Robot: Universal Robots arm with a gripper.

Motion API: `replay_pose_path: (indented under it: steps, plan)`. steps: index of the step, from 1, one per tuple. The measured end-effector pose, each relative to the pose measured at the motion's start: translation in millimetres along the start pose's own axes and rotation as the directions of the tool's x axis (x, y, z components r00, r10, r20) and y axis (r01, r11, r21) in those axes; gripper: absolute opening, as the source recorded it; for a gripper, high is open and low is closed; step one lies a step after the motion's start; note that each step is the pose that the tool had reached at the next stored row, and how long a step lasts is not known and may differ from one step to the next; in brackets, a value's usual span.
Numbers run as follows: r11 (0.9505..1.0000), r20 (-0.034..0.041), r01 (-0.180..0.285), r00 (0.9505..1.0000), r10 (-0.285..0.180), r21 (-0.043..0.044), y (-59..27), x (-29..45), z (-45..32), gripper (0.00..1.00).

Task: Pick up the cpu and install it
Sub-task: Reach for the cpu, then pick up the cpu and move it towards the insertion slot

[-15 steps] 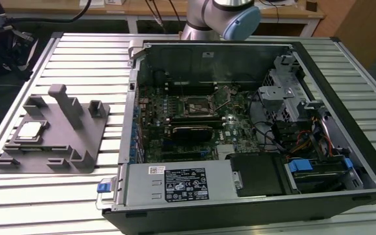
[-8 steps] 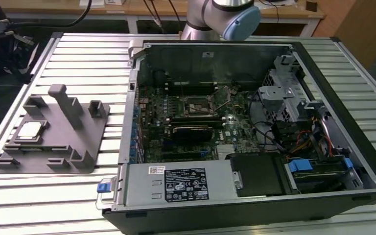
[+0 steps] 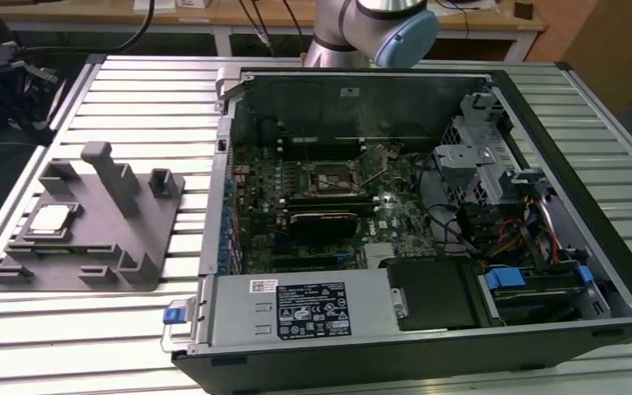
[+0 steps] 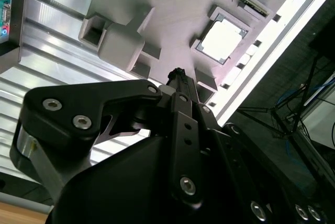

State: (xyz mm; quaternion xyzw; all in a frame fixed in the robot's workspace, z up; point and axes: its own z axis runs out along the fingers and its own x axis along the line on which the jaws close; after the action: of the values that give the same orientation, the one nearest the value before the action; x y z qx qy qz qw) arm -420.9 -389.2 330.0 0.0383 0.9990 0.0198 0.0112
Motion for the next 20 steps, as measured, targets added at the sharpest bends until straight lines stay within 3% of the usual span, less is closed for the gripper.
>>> replay_pose_path:
  steps: [12, 20]
  plan:
    - [1.0, -0.0012, 0.0, 1.0, 0.0, -0.0001, -7.4, 2.3, 7.8, 0.11]
    - [1.0, -0.0015, 0.0, 1.0, 0.0, 0.0, -7.6, 2.4, 8.6, 0.11]
